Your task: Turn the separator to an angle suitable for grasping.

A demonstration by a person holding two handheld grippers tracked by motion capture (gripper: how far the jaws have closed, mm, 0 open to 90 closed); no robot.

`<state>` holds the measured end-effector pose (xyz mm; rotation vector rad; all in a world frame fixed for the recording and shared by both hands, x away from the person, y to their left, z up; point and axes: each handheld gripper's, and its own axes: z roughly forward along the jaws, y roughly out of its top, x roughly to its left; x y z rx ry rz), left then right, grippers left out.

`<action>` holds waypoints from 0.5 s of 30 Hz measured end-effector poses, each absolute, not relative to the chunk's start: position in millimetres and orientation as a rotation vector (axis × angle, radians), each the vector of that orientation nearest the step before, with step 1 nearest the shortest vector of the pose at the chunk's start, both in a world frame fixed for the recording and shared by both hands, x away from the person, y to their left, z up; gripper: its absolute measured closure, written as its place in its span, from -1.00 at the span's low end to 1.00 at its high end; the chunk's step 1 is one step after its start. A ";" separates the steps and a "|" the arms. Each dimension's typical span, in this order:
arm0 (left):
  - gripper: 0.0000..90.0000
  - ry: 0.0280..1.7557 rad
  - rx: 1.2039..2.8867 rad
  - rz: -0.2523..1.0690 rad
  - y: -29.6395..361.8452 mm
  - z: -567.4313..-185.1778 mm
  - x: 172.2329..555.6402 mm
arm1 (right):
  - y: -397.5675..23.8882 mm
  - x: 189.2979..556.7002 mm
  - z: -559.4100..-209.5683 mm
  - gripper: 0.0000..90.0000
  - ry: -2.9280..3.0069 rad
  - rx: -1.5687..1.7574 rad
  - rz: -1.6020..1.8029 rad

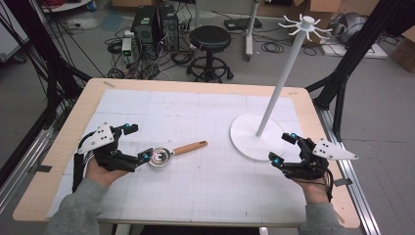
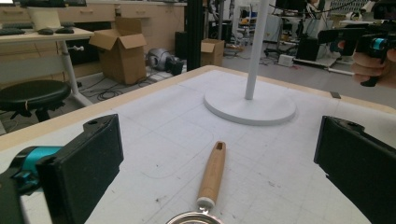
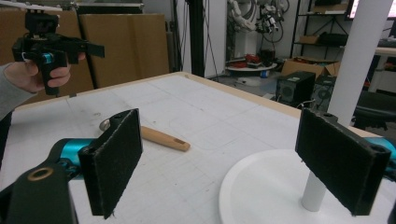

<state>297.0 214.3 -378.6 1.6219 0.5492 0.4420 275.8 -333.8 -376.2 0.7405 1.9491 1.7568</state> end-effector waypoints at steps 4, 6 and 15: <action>-0.96 0.571 1.626 0.433 212.9 -380.4 299.3 | -330.1 276.7 -378.1 -0.69 1.973 0.731 1.748; -0.95 0.570 1.633 0.430 211.1 -382.0 301.1 | -327.9 277.6 -378.8 -0.69 1.984 0.721 1.748; -0.27 0.531 1.622 0.410 209.0 -385.1 308.0 | -322.1 276.0 -380.8 -0.69 2.014 0.699 1.743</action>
